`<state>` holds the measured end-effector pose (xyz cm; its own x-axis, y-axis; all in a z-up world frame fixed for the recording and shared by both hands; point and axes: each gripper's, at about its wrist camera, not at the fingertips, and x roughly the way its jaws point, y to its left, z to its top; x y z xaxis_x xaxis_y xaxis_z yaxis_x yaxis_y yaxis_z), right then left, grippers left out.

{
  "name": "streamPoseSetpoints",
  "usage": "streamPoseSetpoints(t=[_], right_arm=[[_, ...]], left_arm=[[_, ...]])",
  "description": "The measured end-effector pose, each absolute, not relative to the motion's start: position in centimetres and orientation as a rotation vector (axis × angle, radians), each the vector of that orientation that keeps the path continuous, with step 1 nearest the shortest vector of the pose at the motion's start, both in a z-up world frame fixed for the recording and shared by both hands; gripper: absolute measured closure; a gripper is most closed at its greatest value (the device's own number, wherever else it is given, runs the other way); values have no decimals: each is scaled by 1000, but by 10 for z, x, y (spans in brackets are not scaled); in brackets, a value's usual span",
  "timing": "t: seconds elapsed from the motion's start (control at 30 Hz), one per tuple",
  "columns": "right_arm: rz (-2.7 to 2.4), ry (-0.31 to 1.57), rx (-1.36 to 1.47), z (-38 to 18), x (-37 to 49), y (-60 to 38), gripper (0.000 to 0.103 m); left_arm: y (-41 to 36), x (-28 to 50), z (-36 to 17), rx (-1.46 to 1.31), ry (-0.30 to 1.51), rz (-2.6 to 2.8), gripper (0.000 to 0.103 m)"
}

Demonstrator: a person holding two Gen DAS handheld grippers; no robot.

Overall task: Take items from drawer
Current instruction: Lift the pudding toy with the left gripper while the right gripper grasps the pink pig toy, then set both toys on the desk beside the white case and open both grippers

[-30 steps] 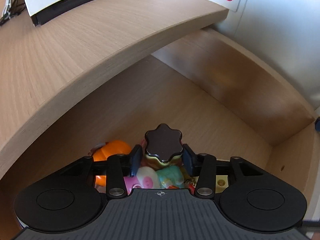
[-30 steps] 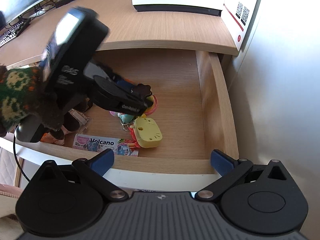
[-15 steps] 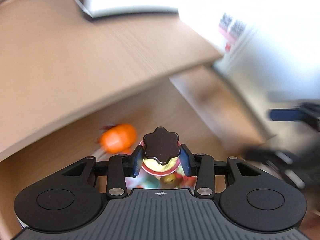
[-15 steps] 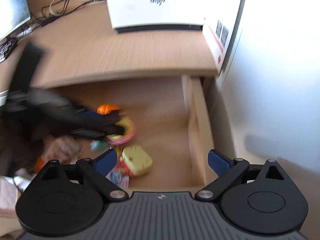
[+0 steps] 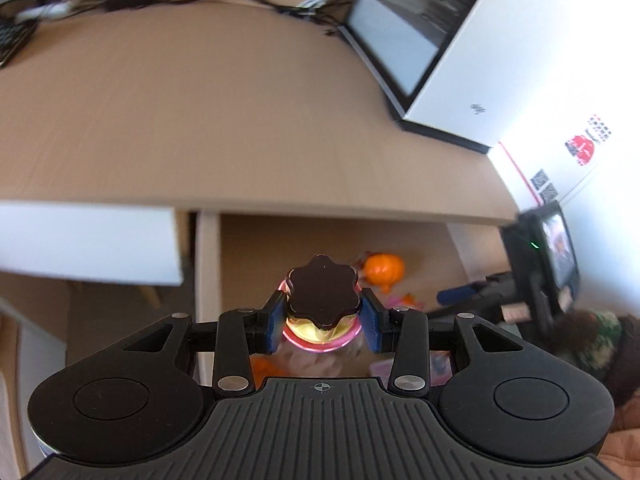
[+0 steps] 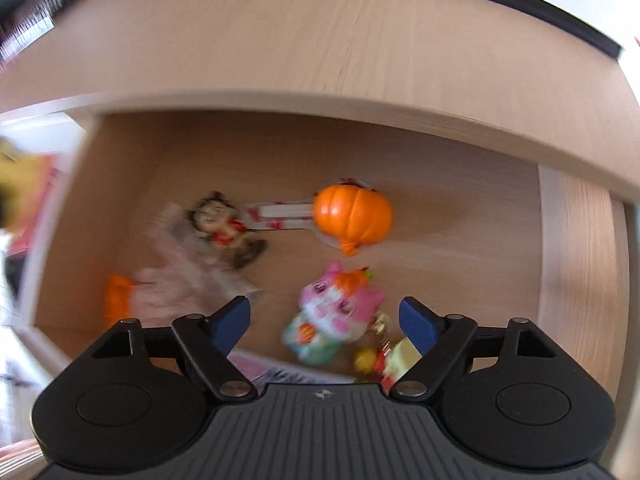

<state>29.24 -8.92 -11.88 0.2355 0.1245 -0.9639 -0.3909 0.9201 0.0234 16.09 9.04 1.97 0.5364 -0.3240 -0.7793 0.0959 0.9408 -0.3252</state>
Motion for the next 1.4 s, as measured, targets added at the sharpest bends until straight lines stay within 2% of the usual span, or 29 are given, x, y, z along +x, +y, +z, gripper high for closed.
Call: streamPoseSetpoints(t=[0.03, 0.07, 0.1, 0.13, 0.2, 0.33, 0.53, 0.67, 0.97, 1.03, 1.2, 1.4], right_arm=[[356, 1307, -244, -125, 296, -88, 21], [358, 1328, -237, -131, 298, -88, 28], [360, 1351, -227, -136, 295, -92, 35], [361, 1366, -218, -138, 295, -93, 51], [371, 1343, -197, -131, 290, -98, 53], [400, 1286, -70, -93, 270, -120, 67], [397, 964, 77, 12, 260, -158, 67], [324, 832, 99, 41, 287, -182, 67], [225, 924, 203, -11, 380, -205, 67], [230, 960, 239, -26, 394, -207, 67], [244, 910, 192, -32, 406, -203, 66], [222, 863, 46, -22, 403, -187, 58]], left_arm=[[94, 157, 18, -263, 985, -241, 60], [99, 153, 18, -265, 996, -231, 60], [99, 150, 17, -262, 1006, -226, 60], [102, 147, 17, -255, 1014, -229, 60], [105, 139, 20, -238, 1022, -251, 60], [96, 137, 37, -239, 1010, -324, 60], [72, 184, 100, -246, 834, -443, 60], [48, 249, 107, -334, 763, -436, 60], [-30, 361, 34, -195, 932, -403, 59], [-34, 363, 26, -179, 899, -419, 57], [-47, 368, 22, -91, 835, -391, 54], [-43, 368, 27, -65, 776, -384, 55]])
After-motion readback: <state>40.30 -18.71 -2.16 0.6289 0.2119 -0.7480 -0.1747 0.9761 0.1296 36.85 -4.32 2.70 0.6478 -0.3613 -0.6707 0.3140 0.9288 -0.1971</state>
